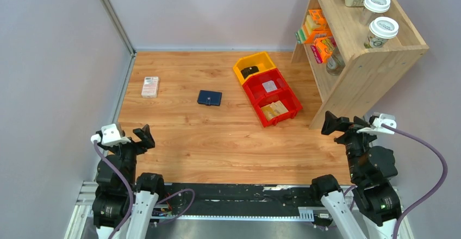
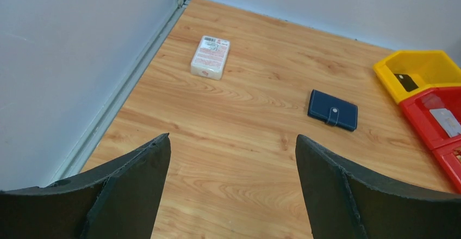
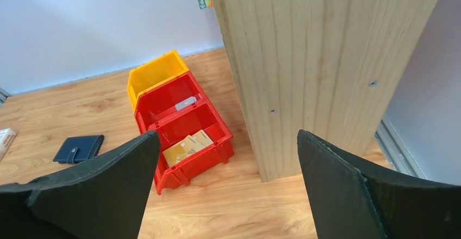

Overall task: Take the credit cards out of the card holder
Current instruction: Move the card holder to the center of the board.

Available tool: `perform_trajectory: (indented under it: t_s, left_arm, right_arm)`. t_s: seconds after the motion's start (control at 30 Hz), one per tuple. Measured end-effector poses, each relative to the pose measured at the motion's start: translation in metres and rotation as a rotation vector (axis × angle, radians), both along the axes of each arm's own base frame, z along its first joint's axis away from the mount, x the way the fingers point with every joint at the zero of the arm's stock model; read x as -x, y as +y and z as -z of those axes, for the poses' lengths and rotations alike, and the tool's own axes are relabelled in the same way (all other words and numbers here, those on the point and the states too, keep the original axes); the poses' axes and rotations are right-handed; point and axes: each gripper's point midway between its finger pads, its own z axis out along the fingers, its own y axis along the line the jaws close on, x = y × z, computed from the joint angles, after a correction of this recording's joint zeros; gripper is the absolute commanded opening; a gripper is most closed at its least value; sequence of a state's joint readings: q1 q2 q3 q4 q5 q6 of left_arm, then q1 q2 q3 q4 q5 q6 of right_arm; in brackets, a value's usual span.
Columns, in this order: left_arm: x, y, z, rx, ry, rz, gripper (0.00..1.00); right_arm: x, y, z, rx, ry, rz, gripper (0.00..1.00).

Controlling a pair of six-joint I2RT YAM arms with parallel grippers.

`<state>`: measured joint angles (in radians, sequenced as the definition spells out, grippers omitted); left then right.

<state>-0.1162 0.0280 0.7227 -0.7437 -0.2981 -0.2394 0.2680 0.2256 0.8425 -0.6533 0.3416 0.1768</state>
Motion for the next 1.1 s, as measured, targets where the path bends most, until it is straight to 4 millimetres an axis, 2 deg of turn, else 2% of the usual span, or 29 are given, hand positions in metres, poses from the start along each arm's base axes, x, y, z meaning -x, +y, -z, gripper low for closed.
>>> perform_trajectory:
  t_s: [0.3, 0.5, 0.7, 0.93, 1.1]
  left_arm:
    - [-0.018, -0.006, 0.016, -0.002, 0.115, 0.020, 0.92]
    - [-0.050, -0.019, 0.043, 0.007, 0.291, 0.063, 0.91]
    - [-0.110, -0.043, 0.085, 0.013, 0.529, 0.157, 0.91]
    - [-0.205, -0.093, 0.109, 0.005, 0.693, 0.372, 0.91]
    - [-0.266, -0.126, 0.137, -0.046, 0.760, 0.512, 0.90]
  right_arm:
    - [-0.002, 0.001, 0.001, 0.014, 0.011, -0.004, 1.00]
    - [-0.011, 0.008, 0.007, 0.030, 0.049, -0.036, 1.00]
    - [-0.015, 0.020, 0.011, 0.051, 0.071, -0.099, 1.00]
    - [-0.012, 0.038, 0.012, 0.066, 0.073, -0.210, 1.00]
    - [-0.008, 0.055, 0.014, 0.071, 0.074, -0.309, 1.00]
